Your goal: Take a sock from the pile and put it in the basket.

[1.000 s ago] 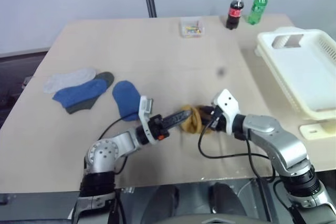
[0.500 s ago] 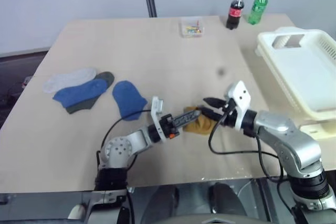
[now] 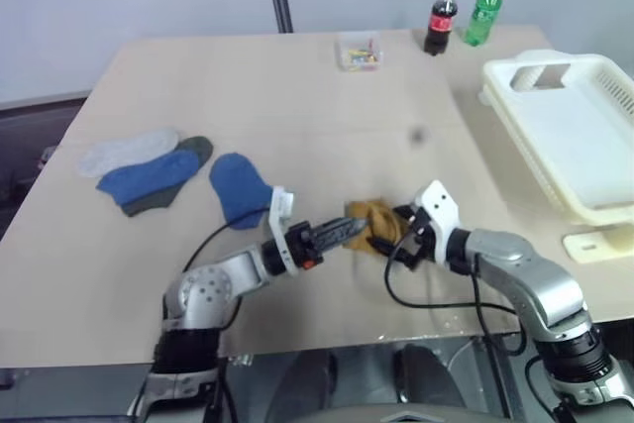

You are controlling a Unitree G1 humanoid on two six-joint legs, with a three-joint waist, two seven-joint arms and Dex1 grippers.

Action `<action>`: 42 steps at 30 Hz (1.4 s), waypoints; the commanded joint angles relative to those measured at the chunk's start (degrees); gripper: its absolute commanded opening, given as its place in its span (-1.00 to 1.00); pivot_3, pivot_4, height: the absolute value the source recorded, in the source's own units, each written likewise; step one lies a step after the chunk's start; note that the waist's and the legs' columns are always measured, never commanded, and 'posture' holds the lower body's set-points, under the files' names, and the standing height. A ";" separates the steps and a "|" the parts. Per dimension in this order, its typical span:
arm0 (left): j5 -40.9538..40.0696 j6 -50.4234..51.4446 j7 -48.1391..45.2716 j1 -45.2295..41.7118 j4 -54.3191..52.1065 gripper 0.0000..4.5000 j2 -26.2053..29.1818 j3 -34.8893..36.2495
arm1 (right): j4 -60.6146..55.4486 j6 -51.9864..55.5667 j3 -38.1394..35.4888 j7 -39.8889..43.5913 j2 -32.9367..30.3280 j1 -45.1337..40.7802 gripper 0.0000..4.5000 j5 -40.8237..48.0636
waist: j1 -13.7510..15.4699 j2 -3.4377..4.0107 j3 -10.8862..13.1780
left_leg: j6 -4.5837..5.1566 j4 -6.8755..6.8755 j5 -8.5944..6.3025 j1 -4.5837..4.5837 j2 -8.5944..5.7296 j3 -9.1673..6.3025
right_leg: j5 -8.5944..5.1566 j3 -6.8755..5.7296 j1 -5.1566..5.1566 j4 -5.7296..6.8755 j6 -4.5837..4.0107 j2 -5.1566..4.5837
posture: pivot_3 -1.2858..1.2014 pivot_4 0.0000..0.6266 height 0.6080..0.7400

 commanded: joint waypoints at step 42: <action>14.65 -24.80 -6.99 -3.46 -14.08 1.00 9.21 -3.38 | 1.61 16.20 -36.17 1.09 -20.10 -16.24 -1.00 14.14 | 0.39 0.01 0.76 | 0.14 0.03 -0.06 -0.48 -0.10 -0.13 | 0.00 -0.22 -0.28 -0.11 0.01 -0.11 | 0.03 -0.52 1.00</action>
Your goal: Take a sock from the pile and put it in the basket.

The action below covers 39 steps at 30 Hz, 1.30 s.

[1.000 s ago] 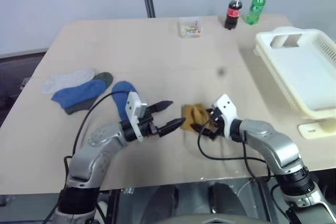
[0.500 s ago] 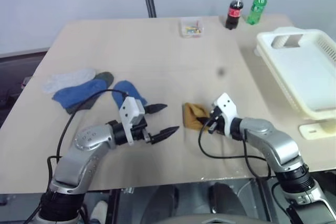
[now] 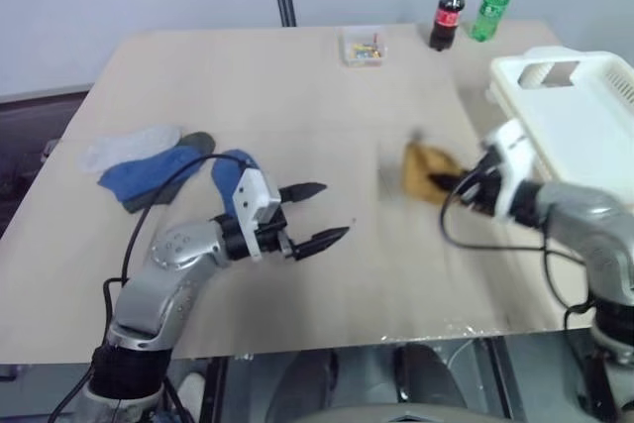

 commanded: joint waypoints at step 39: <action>-3.01 5.80 13.10 11.16 -13.72 1.00 2.03 9.73 | -2.44 -41.09 -2.08 19.45 -2.37 31.59 0.87 6.29 | 0.86 -0.02 0.10 | 0.01 0.19 0.00 -0.37 0.22 0.63 | 0.02 0.61 -0.56 0.25 0.04 0.10 | 0.03 -0.52 1.00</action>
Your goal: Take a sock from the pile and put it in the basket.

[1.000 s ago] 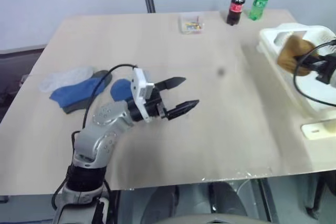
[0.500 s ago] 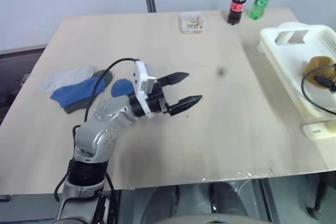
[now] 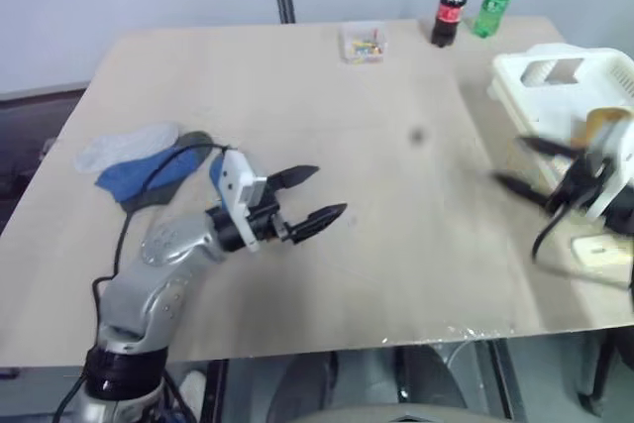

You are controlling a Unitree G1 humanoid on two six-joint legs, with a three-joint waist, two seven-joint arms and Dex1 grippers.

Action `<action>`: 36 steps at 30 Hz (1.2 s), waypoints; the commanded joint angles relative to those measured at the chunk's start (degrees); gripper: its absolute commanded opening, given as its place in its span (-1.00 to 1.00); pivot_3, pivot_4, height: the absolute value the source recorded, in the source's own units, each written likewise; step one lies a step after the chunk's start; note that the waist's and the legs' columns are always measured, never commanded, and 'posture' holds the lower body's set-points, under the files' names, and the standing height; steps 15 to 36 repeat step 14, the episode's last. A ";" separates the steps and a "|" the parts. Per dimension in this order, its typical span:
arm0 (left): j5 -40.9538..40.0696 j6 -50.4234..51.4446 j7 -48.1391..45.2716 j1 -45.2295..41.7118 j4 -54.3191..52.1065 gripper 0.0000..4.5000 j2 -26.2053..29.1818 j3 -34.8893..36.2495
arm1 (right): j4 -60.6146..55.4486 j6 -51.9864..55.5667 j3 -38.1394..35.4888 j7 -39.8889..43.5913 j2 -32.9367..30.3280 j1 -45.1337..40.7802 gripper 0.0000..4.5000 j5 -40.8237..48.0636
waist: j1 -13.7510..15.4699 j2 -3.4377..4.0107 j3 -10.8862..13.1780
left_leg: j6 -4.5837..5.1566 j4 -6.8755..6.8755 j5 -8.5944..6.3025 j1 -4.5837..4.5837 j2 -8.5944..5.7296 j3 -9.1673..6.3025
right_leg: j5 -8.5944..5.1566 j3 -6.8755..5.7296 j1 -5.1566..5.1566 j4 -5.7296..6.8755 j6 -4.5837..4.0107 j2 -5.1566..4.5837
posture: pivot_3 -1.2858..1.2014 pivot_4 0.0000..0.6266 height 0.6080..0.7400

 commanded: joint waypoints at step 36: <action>5.64 -5.59 2.43 25.14 -9.19 1.00 2.08 10.00 | 12.44 -10.46 -0.01 9.79 -0.04 3.04 0.87 -4.03 | -0.90 -0.05 0.05 | 0.32 -0.08 -0.21 1.27 0.11 0.11 | 0.09 0.03 1.31 -0.28 0.13 0.09 | 0.03 -0.52 1.00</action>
